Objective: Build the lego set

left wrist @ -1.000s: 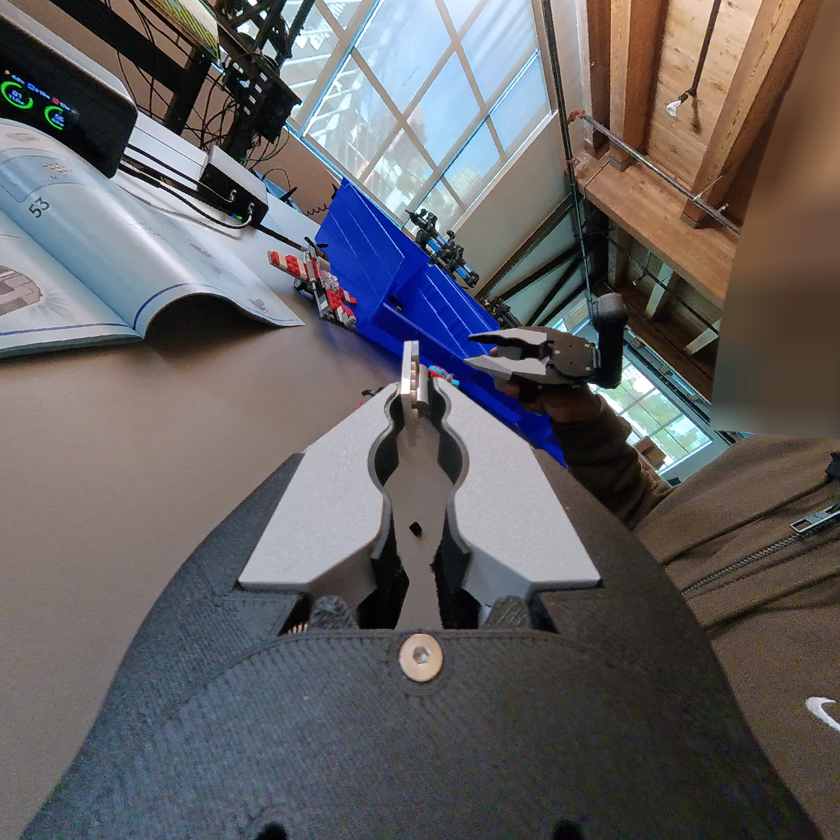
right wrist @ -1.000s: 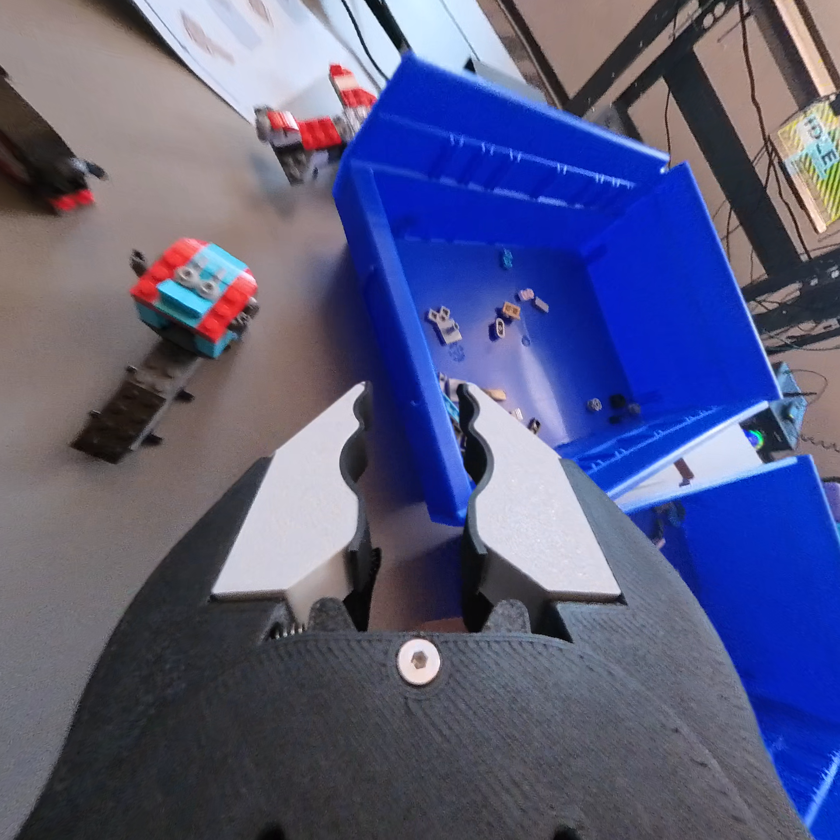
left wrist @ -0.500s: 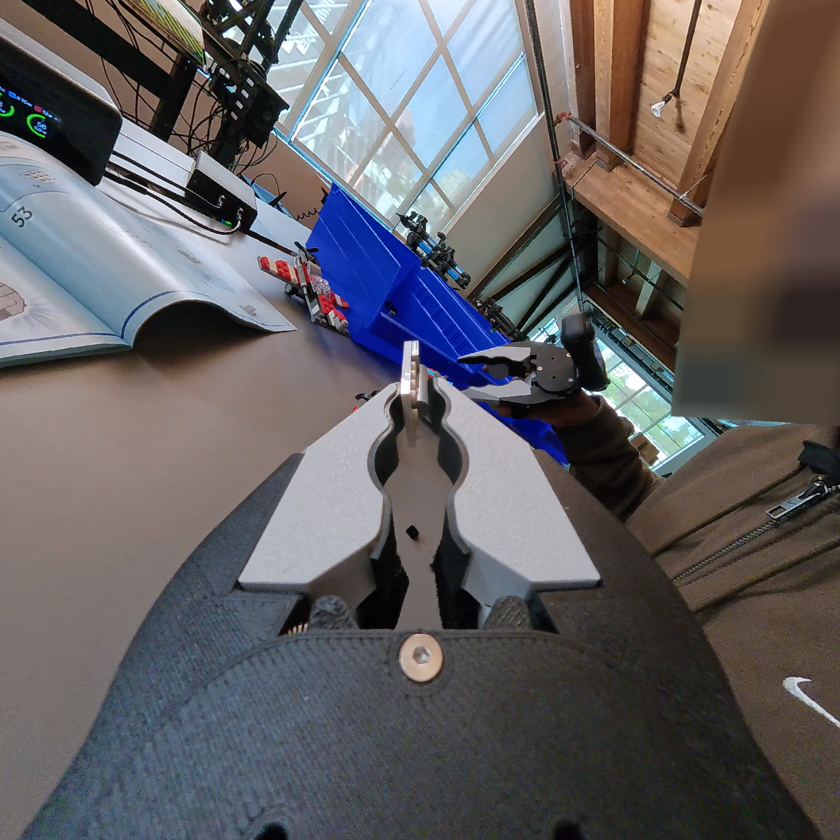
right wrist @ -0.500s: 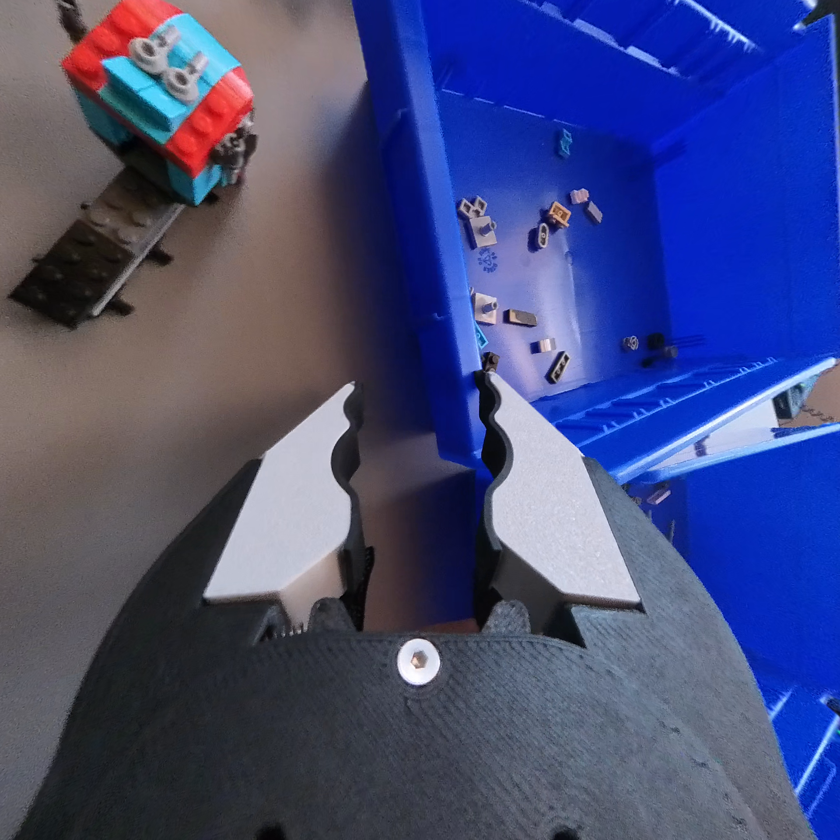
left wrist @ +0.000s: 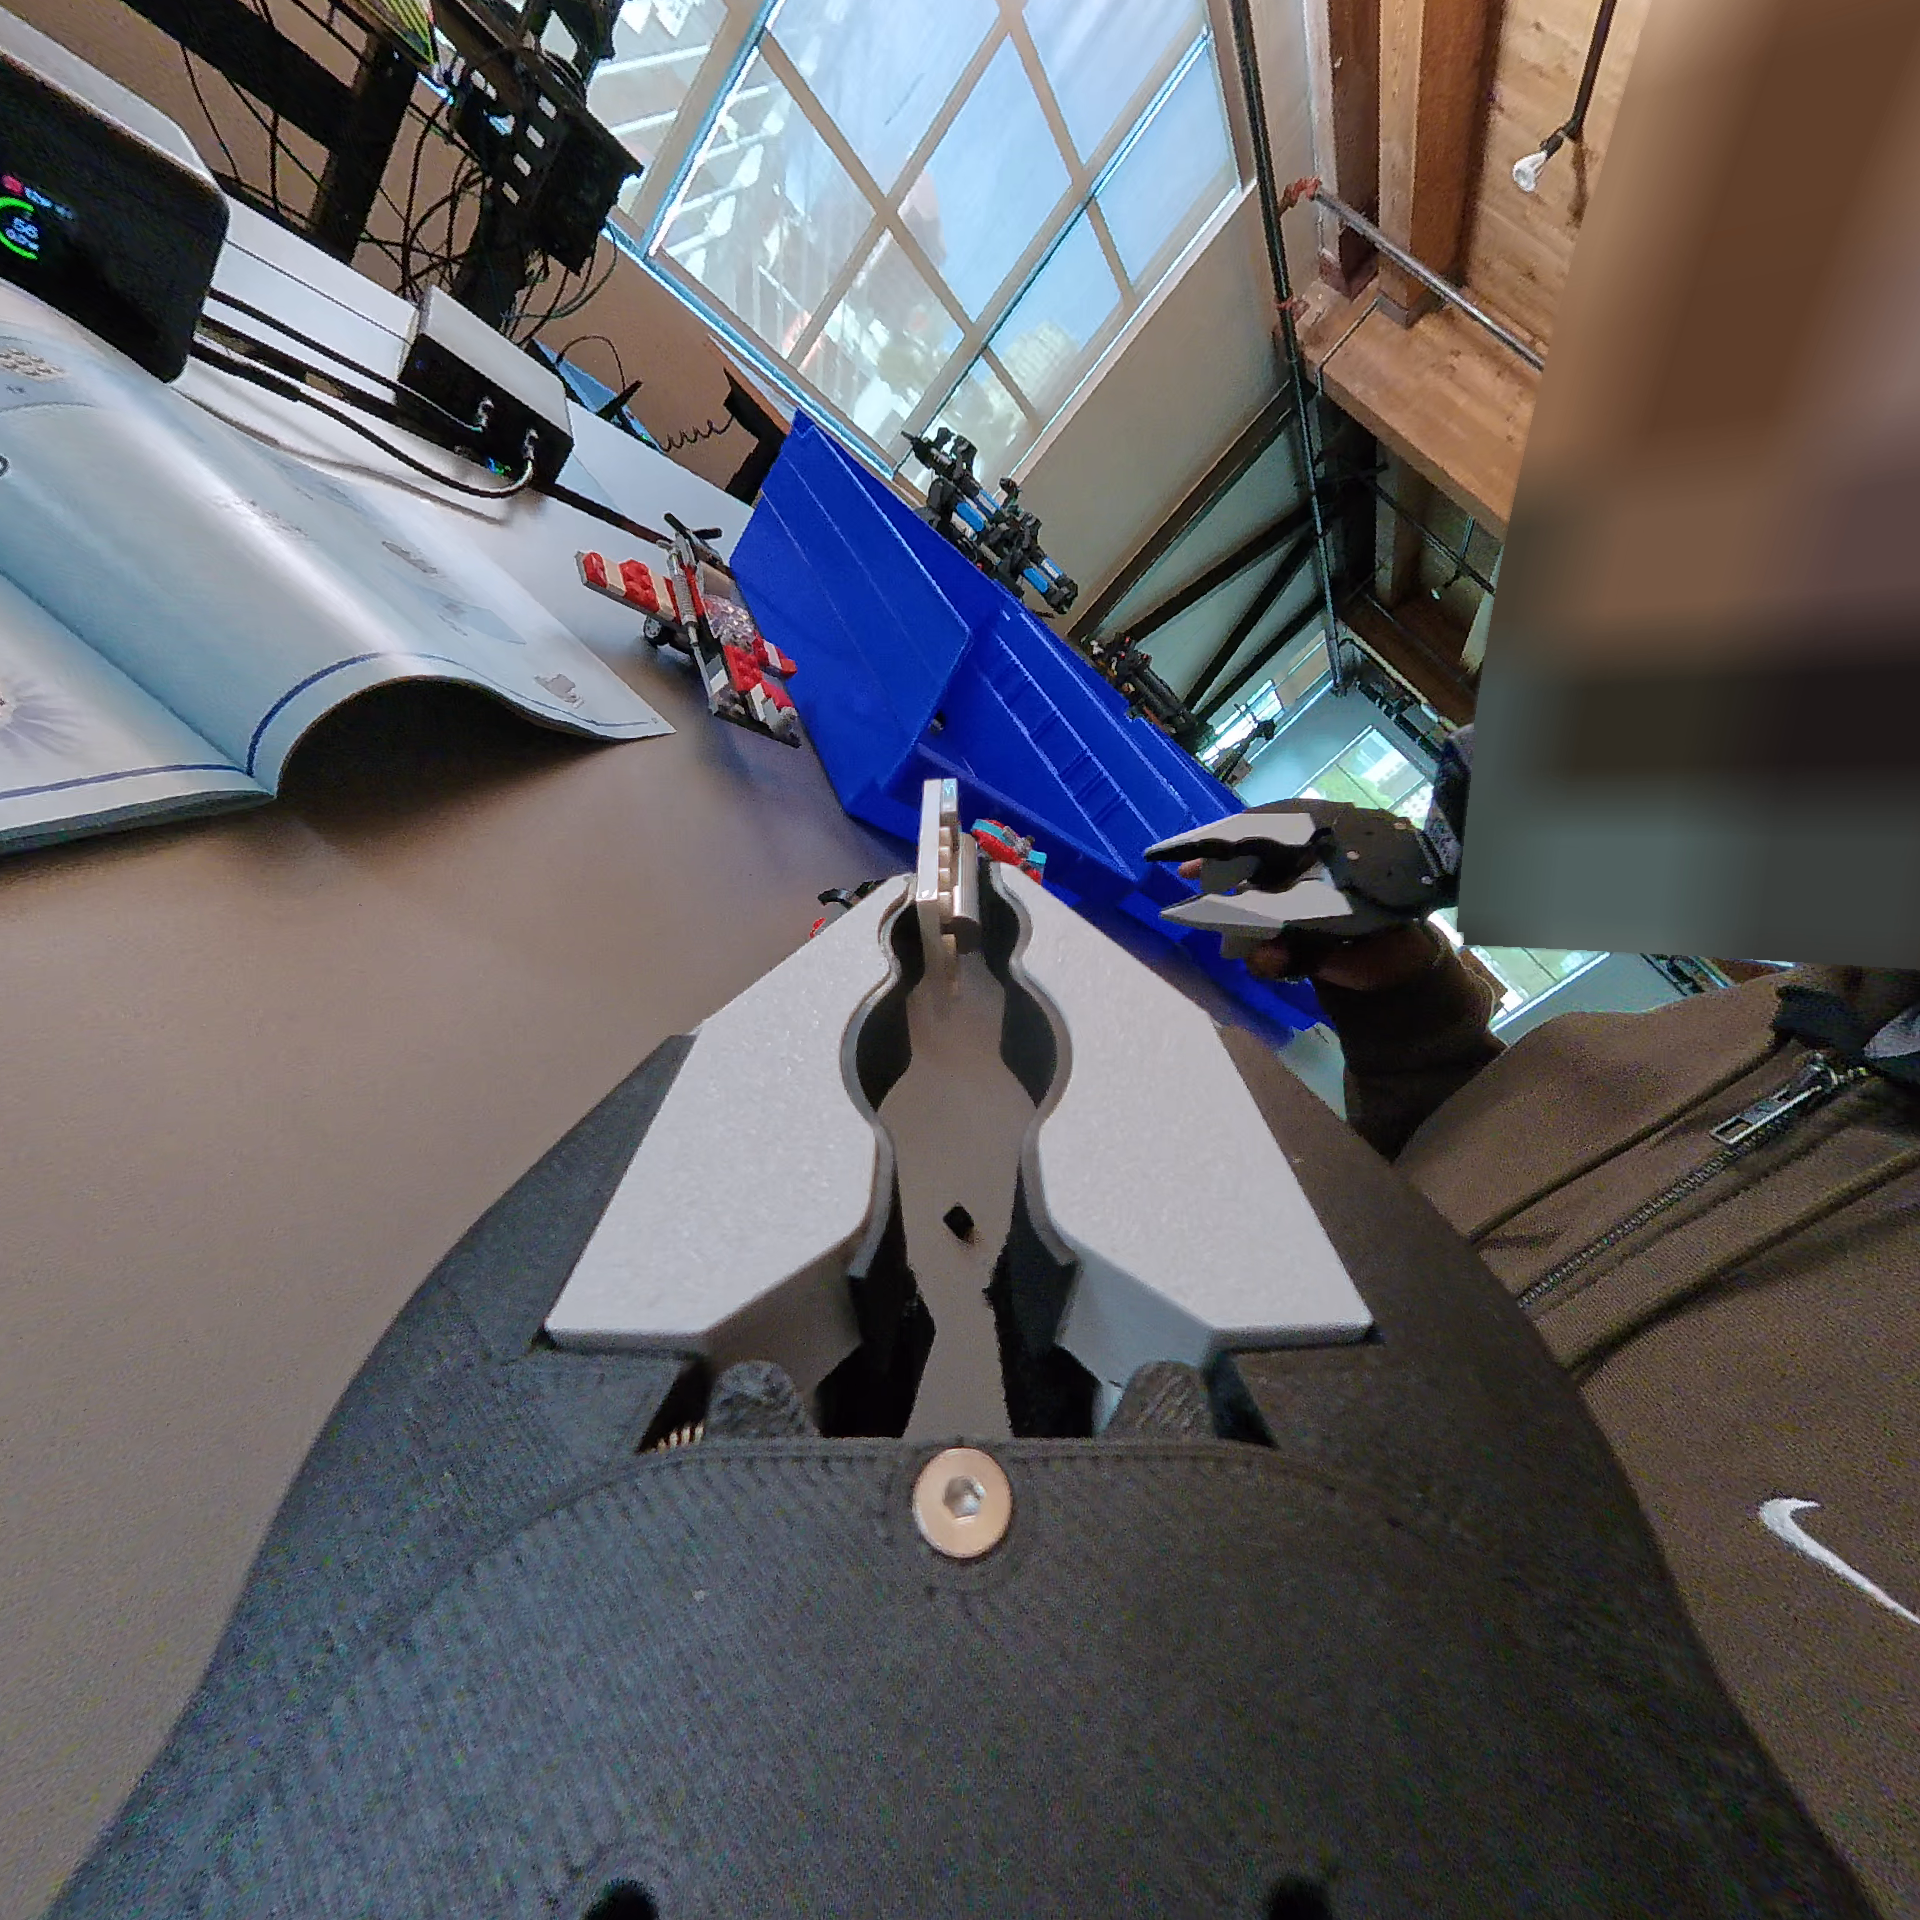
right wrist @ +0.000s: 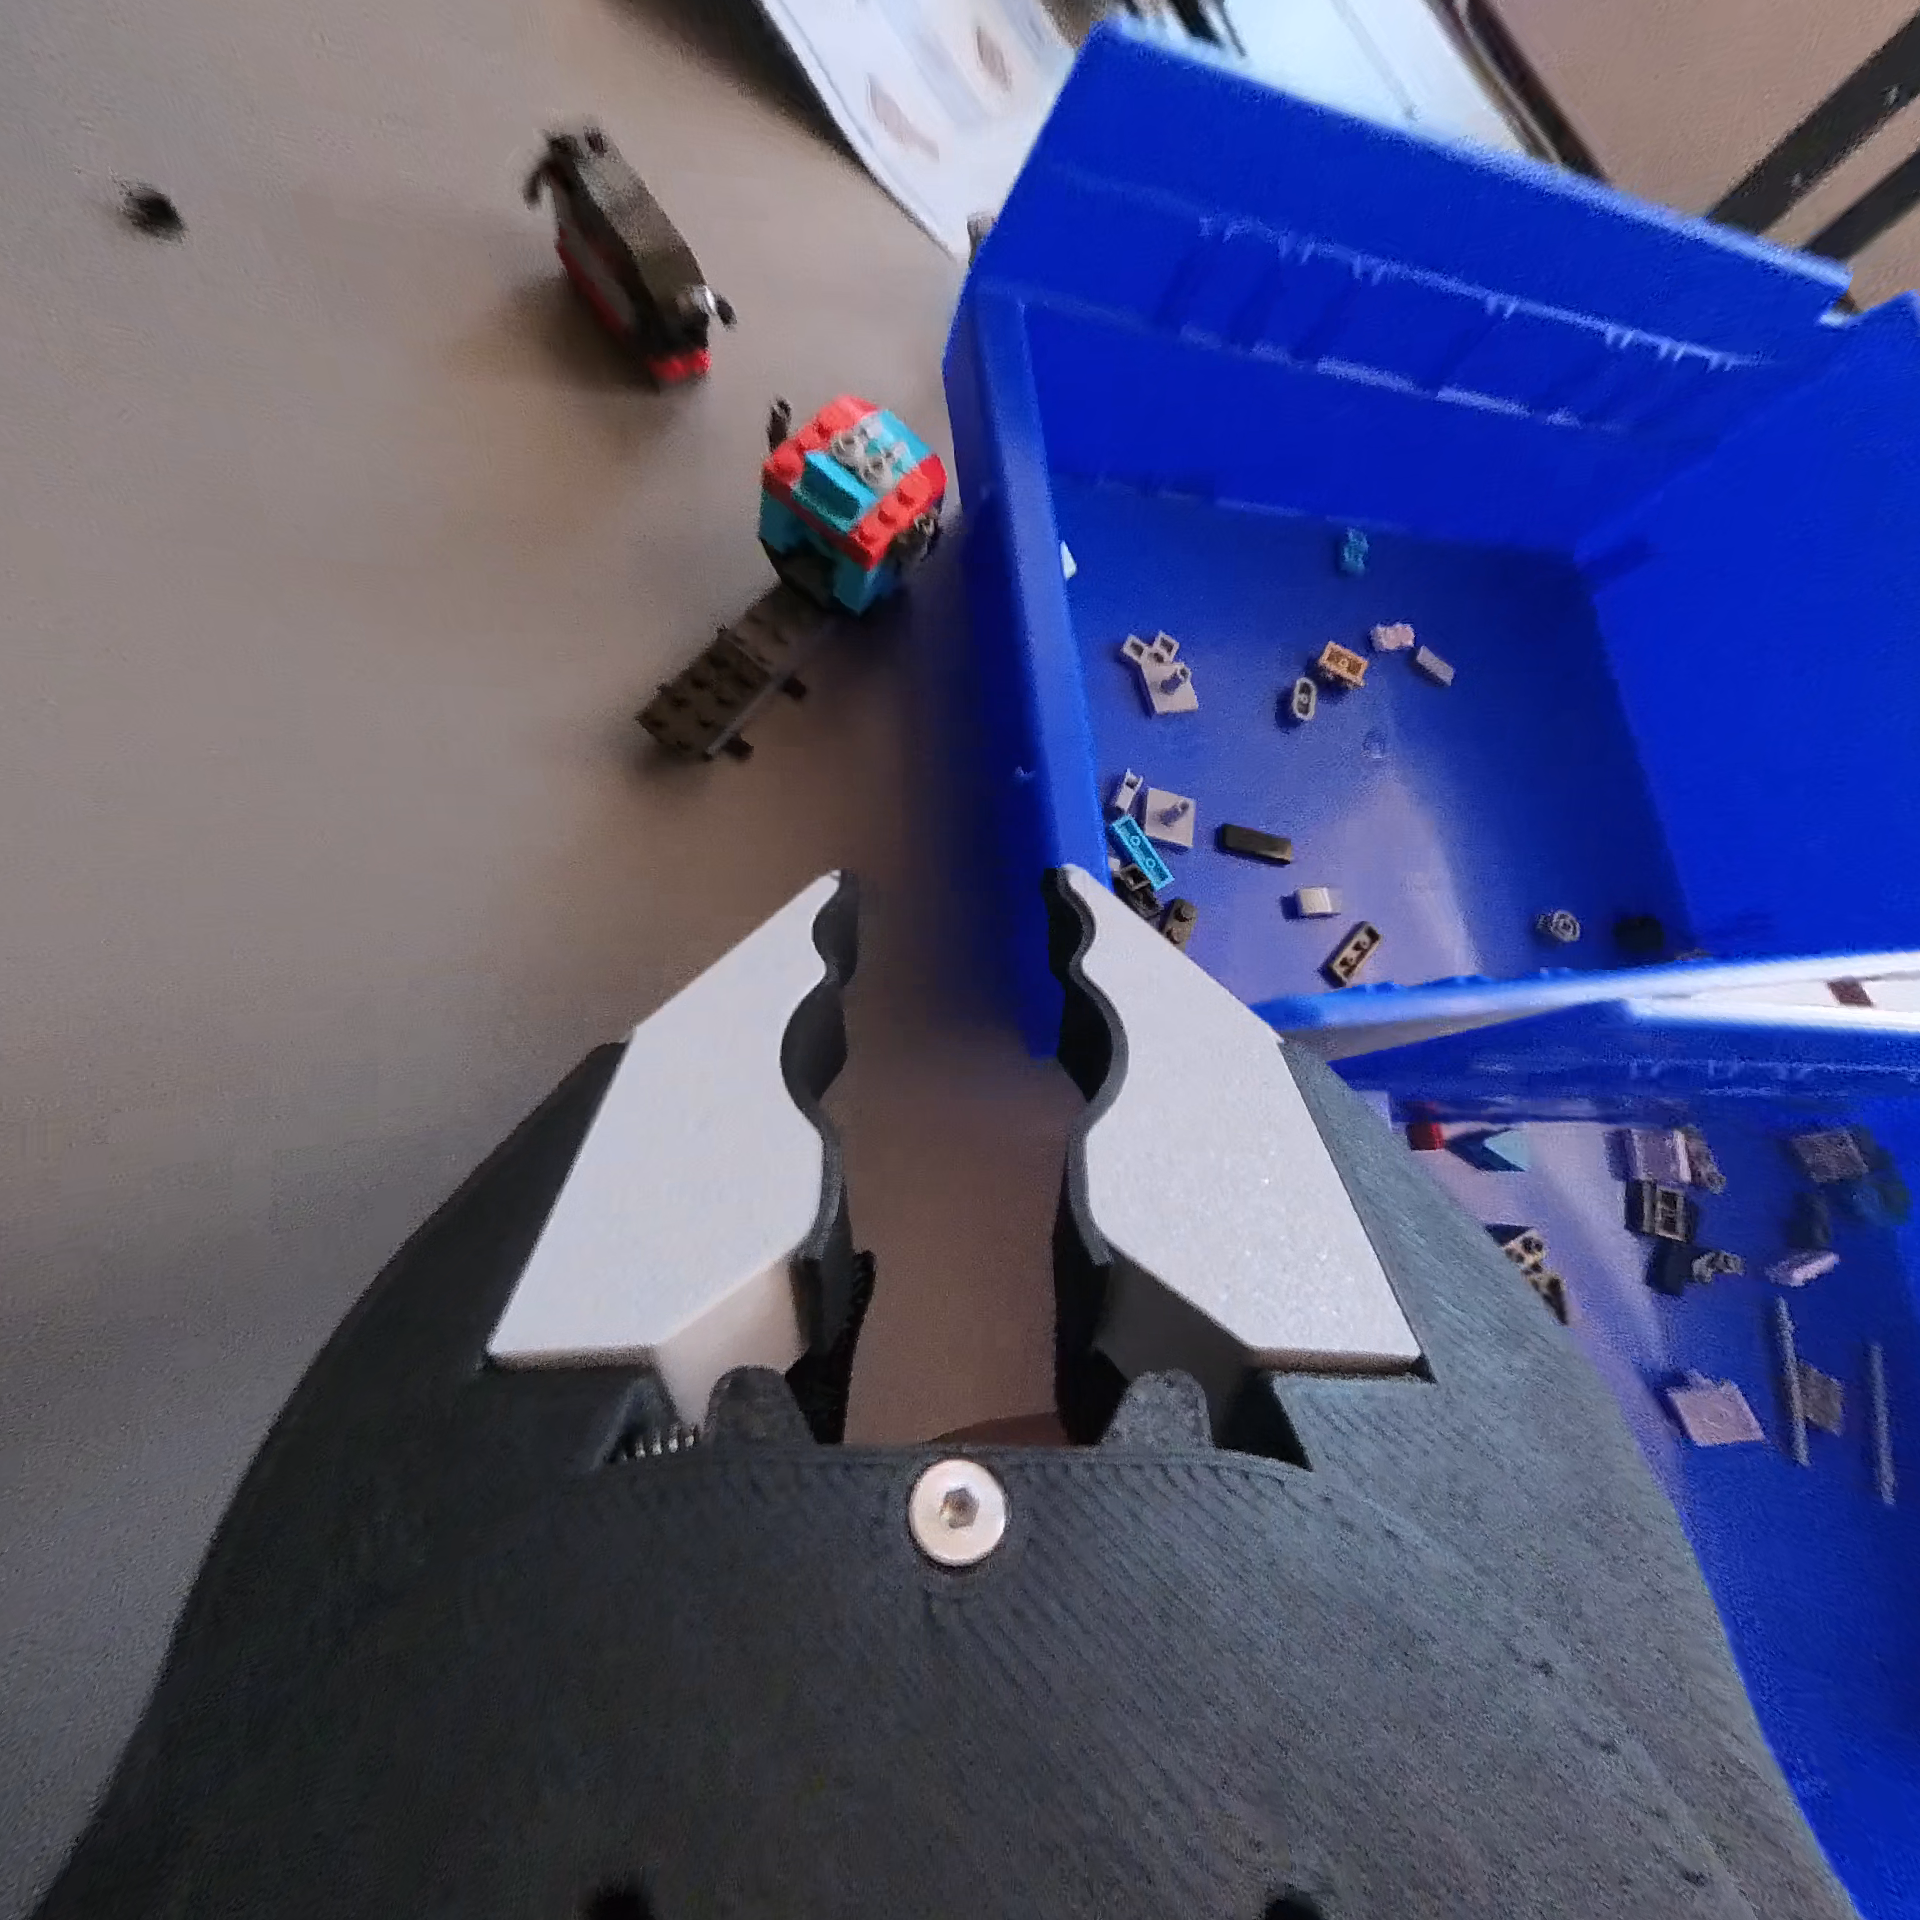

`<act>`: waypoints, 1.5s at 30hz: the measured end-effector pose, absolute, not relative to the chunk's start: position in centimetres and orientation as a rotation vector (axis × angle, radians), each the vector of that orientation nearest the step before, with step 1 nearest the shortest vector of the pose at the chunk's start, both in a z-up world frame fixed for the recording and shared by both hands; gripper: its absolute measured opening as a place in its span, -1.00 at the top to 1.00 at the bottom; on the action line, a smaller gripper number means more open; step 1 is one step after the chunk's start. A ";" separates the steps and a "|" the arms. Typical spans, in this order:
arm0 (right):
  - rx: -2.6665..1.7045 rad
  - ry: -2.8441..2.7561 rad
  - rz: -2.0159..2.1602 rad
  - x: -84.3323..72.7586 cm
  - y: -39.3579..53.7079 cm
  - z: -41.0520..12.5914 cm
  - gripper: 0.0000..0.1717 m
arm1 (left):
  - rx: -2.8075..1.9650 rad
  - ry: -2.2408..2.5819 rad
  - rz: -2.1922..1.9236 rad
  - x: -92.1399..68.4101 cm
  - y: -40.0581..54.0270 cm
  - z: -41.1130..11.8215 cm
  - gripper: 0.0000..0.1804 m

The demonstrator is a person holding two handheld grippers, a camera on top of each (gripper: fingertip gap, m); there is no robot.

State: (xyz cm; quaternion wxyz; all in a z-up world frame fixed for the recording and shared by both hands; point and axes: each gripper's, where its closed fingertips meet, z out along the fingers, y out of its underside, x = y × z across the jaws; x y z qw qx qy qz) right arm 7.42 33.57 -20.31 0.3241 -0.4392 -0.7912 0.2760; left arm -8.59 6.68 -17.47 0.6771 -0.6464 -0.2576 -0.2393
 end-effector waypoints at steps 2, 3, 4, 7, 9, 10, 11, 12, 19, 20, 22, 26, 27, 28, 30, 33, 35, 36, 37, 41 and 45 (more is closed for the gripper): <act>-1.165 -2.038 0.844 8.2 33.9 -19.3 0.54 | -1.469 -0.570 -0.544 -8.6 7.1 -17.6 0.89; -1.172 -2.019 0.893 8.5 34.2 -19.0 0.54 | -1.477 -0.564 -0.548 -8.7 7.3 -17.7 0.89; -1.183 -2.001 0.931 8.7 34.7 -19.0 0.54 | -1.483 -0.558 -0.554 -8.7 7.5 -17.7 0.89; -1.200 -1.965 1.049 9.1 35.3 -19.4 0.54 | -1.497 -0.552 -0.580 -8.9 8.1 -17.9 0.89; -1.206 -1.963 1.133 9.4 35.3 -19.9 0.54 | -1.513 -0.581 -0.603 -9.2 8.3 -18.3 0.89; -1.210 -1.961 1.160 9.6 35.4 -20.1 0.54 | -1.519 -0.592 -0.606 -9.3 8.4 -18.4 0.89; -1.215 -1.960 1.176 9.8 35.5 -20.3 0.54 | -1.521 -0.595 -0.606 -9.3 8.5 -18.5 0.89; -1.224 -1.961 1.187 10.0 35.7 -20.6 0.55 | -1.523 -0.601 -0.605 -9.4 8.5 -18.6 0.89; -1.259 -1.998 1.266 11.1 36.2 -22.4 0.55 | -1.532 -0.641 -0.618 -9.9 8.7 -19.0 0.89; -1.245 -1.989 1.285 11.1 36.1 -22.0 0.55 | -1.536 -0.644 -0.614 -9.9 8.7 -19.1 0.89; -1.223 -1.980 1.327 11.3 35.7 -21.5 0.55 | -1.546 -0.642 -0.605 -9.8 8.8 -19.1 0.89; -1.154 -1.933 1.374 11.1 35.1 -18.9 0.56 | -1.558 -0.623 -0.597 -9.5 8.9 -19.1 0.89; -1.134 -1.921 1.396 11.0 34.9 -17.9 0.57 | -1.561 -0.624 -0.599 -9.5 8.9 -19.2 0.89; -1.114 -1.911 1.415 10.9 34.7 -16.7 0.59 | -1.567 -0.623 -0.601 -9.5 9.0 -19.2 0.89; -1.068 -1.916 1.419 10.5 34.1 -14.1 0.62 | -1.581 -0.615 -0.607 -9.2 9.1 -19.3 0.89; -0.984 -1.986 1.289 8.9 33.7 -10.9 0.63 | -1.583 -0.591 -0.616 -8.8 9.1 -19.2 0.89; -0.937 -2.081 1.159 7.0 34.3 -10.1 0.63 | -1.570 -0.578 -0.627 -8.7 9.0 -18.9 0.89; -0.920 -2.126 1.087 5.5 34.8 -10.0 0.63 | -1.564 -0.572 -0.632 -8.6 8.9 -18.8 0.89; -0.897 -2.181 1.033 4.1 35.2 -10.1 0.62 | -1.561 -0.570 -0.634 -8.5 8.9 -18.8 0.89; -0.764 -2.471 0.899 -1.3 34.8 -13.2 0.60 | -1.610 -0.542 -0.606 -7.8 9.1 -19.2 0.89; -0.592 -2.757 0.657 -4.1 33.6 -19.3 0.59 | -1.626 -0.519 -0.586 -7.4 9.1 -19.2 0.89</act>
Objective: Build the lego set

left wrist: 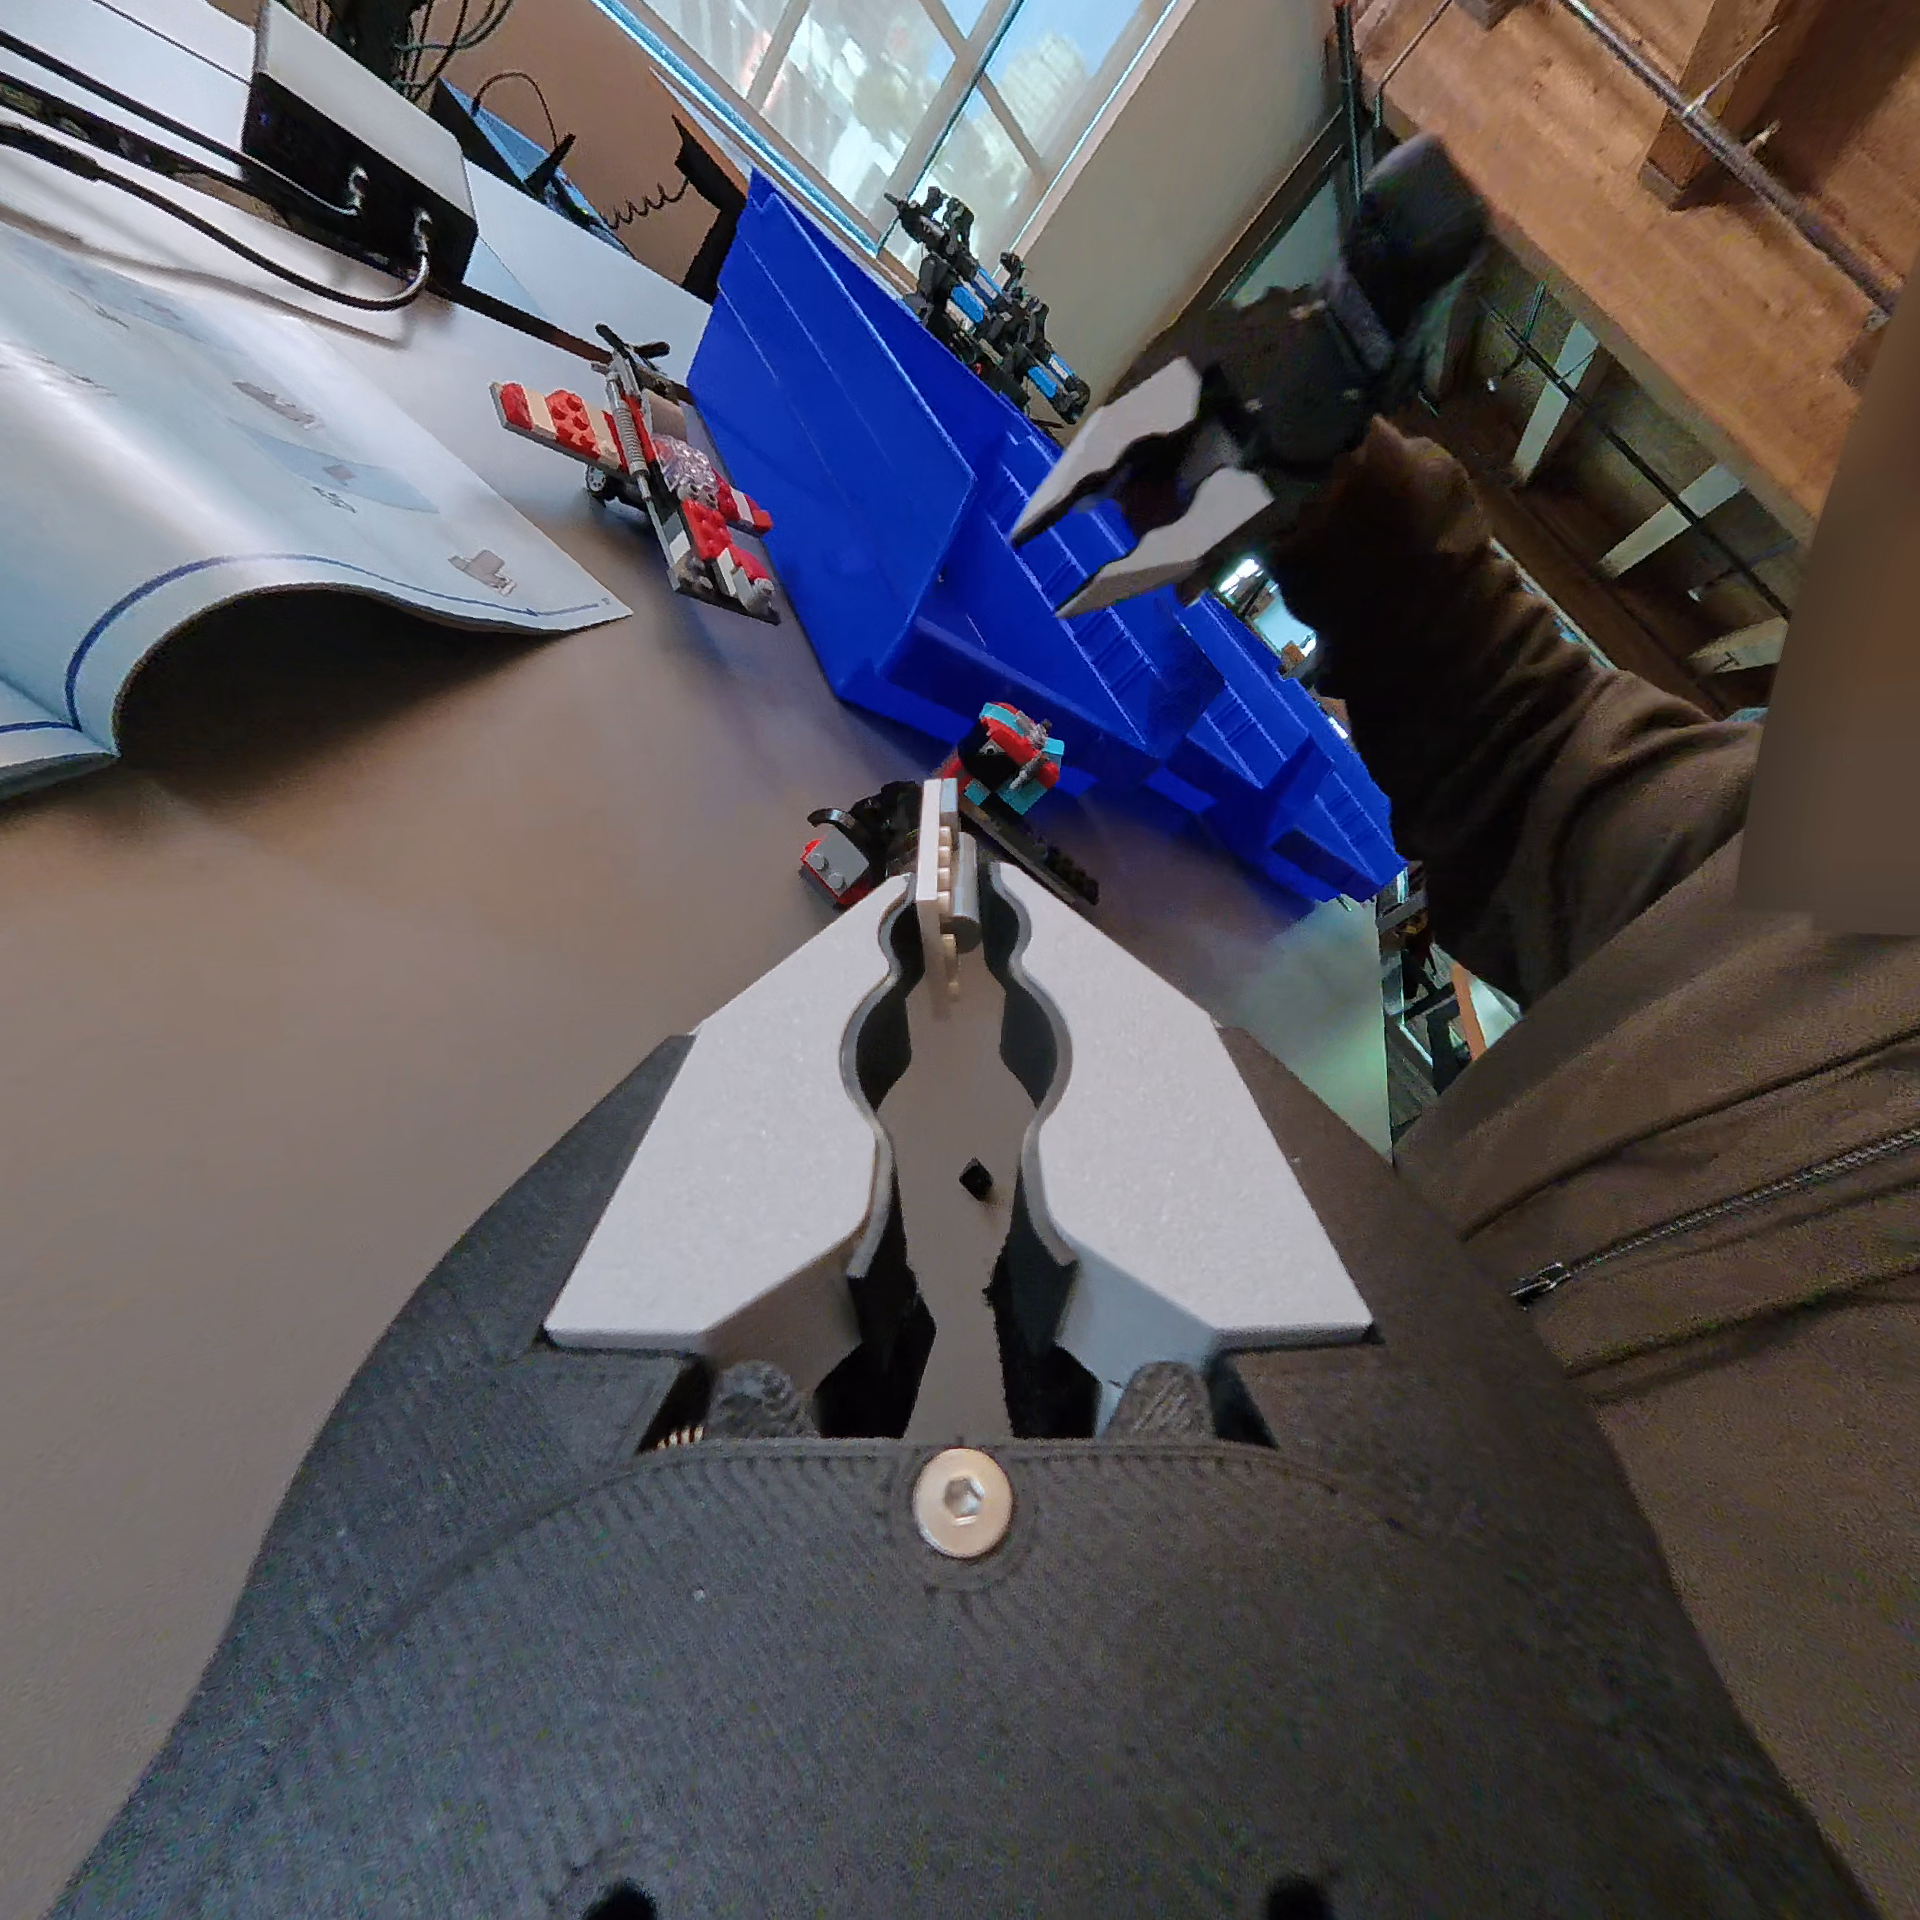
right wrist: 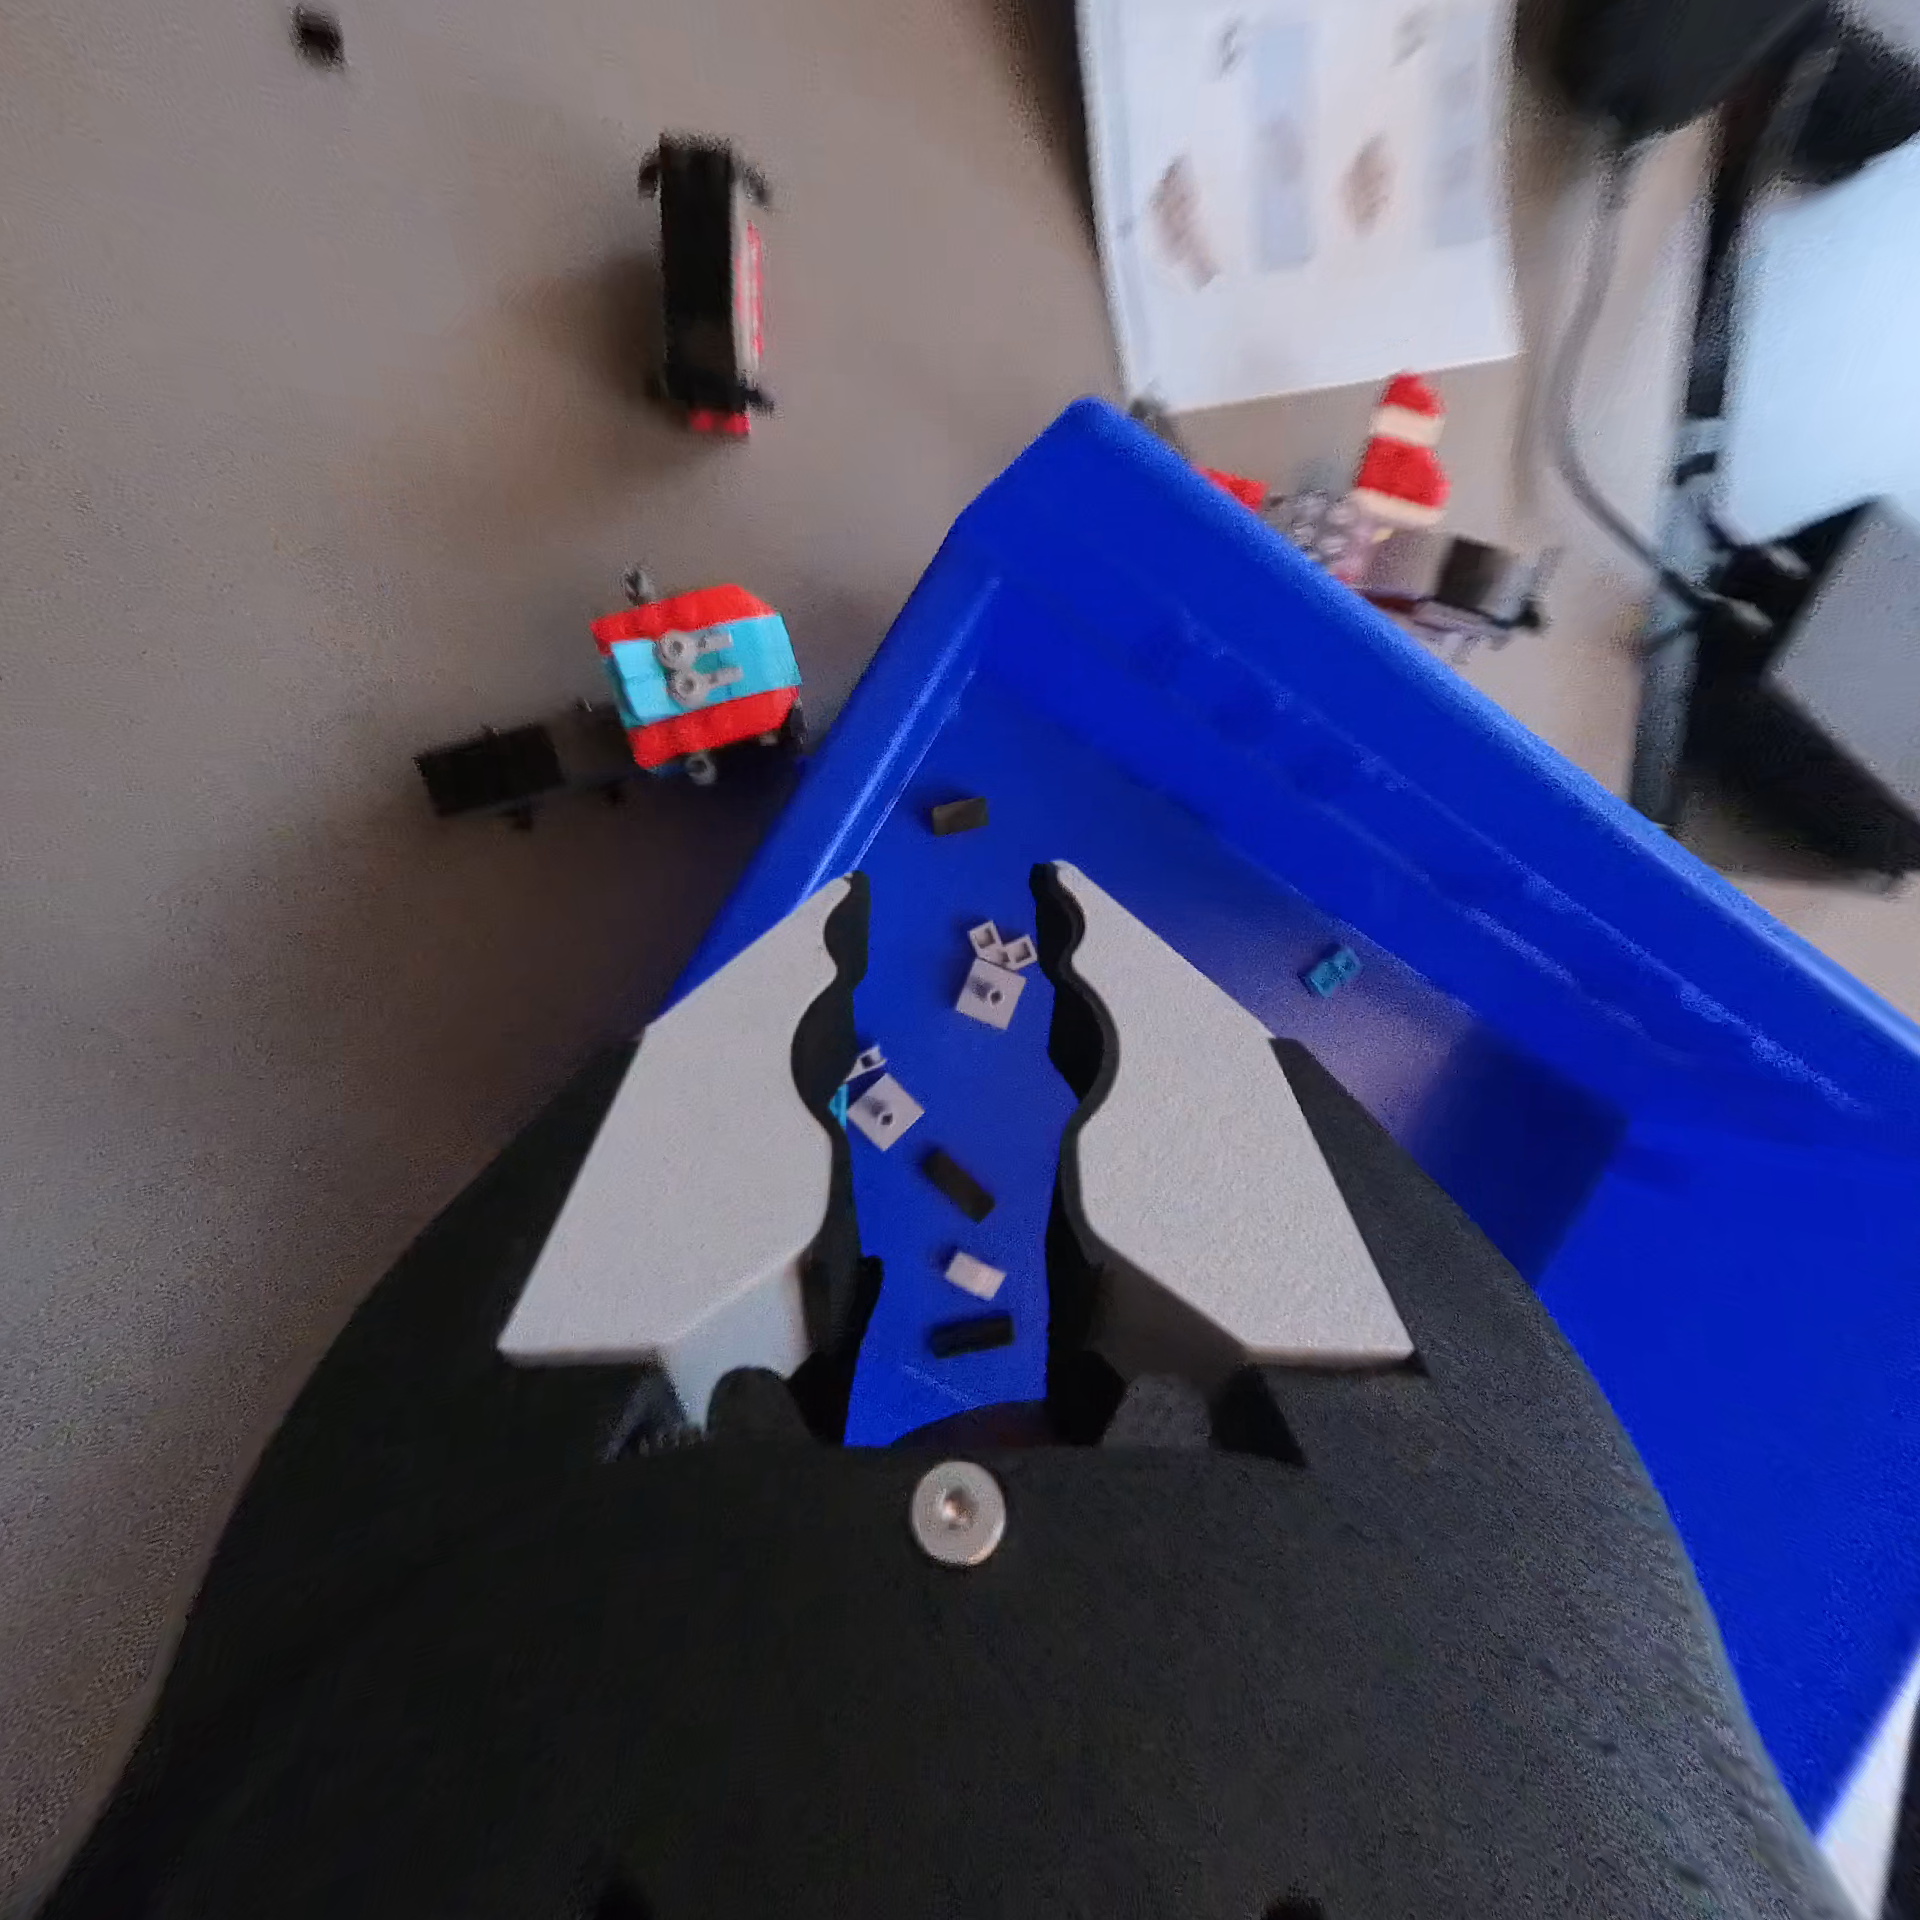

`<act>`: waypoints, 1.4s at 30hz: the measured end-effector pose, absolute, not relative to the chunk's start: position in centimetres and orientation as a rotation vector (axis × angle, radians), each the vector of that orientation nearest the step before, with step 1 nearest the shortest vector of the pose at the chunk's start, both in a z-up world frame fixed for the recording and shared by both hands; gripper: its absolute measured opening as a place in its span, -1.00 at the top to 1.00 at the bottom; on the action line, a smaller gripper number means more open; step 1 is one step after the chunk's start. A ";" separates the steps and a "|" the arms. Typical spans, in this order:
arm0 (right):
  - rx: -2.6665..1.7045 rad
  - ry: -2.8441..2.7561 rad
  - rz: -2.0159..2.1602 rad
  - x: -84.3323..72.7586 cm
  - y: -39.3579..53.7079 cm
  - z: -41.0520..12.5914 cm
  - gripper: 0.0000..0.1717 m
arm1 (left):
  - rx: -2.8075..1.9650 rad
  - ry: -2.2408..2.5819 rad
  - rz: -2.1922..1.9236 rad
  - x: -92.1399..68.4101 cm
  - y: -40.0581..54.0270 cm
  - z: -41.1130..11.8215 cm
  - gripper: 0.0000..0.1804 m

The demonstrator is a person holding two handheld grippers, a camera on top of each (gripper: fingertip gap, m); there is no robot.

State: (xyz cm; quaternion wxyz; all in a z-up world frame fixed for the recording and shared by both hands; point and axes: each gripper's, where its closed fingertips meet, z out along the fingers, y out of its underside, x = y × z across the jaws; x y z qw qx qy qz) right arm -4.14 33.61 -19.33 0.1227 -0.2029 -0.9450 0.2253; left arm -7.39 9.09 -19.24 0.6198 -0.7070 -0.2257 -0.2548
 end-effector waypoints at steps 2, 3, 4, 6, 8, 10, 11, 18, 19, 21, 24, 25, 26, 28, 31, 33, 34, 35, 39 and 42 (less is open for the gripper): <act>-0.508 -2.838 0.541 -4.9 33.3 -21.8 0.59 | -1.606 -0.525 -0.590 -7.6 8.9 -19.0 0.89; -0.485 -2.866 0.501 -5.3 33.2 -22.8 0.59 | -1.599 -0.530 -0.597 -7.7 8.9 -19.0 0.89; -0.474 -2.889 0.486 -5.5 32.9 -23.5 0.59 | -1.595 -0.535 -0.602 -7.7 8.9 -19.0 0.89; -0.465 -2.921 0.484 -5.9 32.5 -24.5 0.59 | -1.597 -0.540 -0.606 -7.8 8.9 -19.0 0.89; -0.456 -2.941 0.466 -6.1 32.5 -25.3 0.60 | -1.605 -0.538 -0.602 -7.7 9.0 -19.1 0.89; -0.457 -2.960 0.462 -6.1 32.6 -25.9 0.60 | -1.606 -0.537 -0.598 -7.7 9.0 -19.1 0.89; -0.463 -2.966 0.459 -6.1 32.6 -26.2 0.60 | -1.606 -0.536 -0.596 -7.7 9.0 -19.1 0.89; -0.499 -2.946 0.424 -6.1 32.6 -26.5 0.78 | -1.621 -0.524 -0.573 -7.4 8.9 -19.2 0.89; -0.509 -2.936 0.421 -6.1 32.7 -26.4 0.78 | -1.623 -0.524 -0.572 -7.4 8.9 -19.2 0.89; -0.544 -2.907 0.432 -6.0 32.8 -25.8 0.78 | -1.627 -0.526 -0.573 -7.2 8.8 -19.3 0.89; -0.617 -2.803 0.429 -6.5 33.7 -23.1 0.78 | -1.622 -0.521 -0.573 -6.7 8.3 -19.2 0.89; -0.669 -2.752 0.466 -6.8 33.7 -21.5 0.78 | -1.621 -0.516 -0.574 -6.5 8.2 -19.1 0.89; -0.725 -2.699 0.537 -6.8 33.4 -19.6 0.78 | -1.621 -0.511 -0.576 -6.2 8.0 -19.1 0.89; -0.791 -2.603 0.708 -6.4 31.7 -16.0 0.79 | -1.622 -0.508 -0.579 -5.9 7.7 -19.1 0.89; -0.751 -2.525 0.924 -4.2 27.2 -12.6 0.79 | -1.621 -0.509 -0.587 -5.6 7.5 -19.1 0.89; -0.705 -2.497 1.052 -2.4 23.4 -11.9 0.79 | -1.626 -0.502 -0.585 -5.5 7.5 -19.1 0.89; -0.687 -2.485 1.106 -1.6 21.5 -12.0 0.79 | -1.629 -0.497 -0.585 -5.4 7.5 -19.1 0.89; -0.677 -2.469 1.155 -0.9 19.8 -12.2 0.79 | -1.629 -0.495 -0.591 -5.2 7.5 -19.1 0.89; -0.726 -2.425 1.306 0.7 14.7 -15.0 0.79 | -1.611 -0.485 -0.610 -4.9 7.4 -18.8 0.89; -0.793 -2.426 1.346 1.3 12.8 -17.8 0.79 | -1.596 -0.483 -0.616 -4.9 7.3 -18.7 0.89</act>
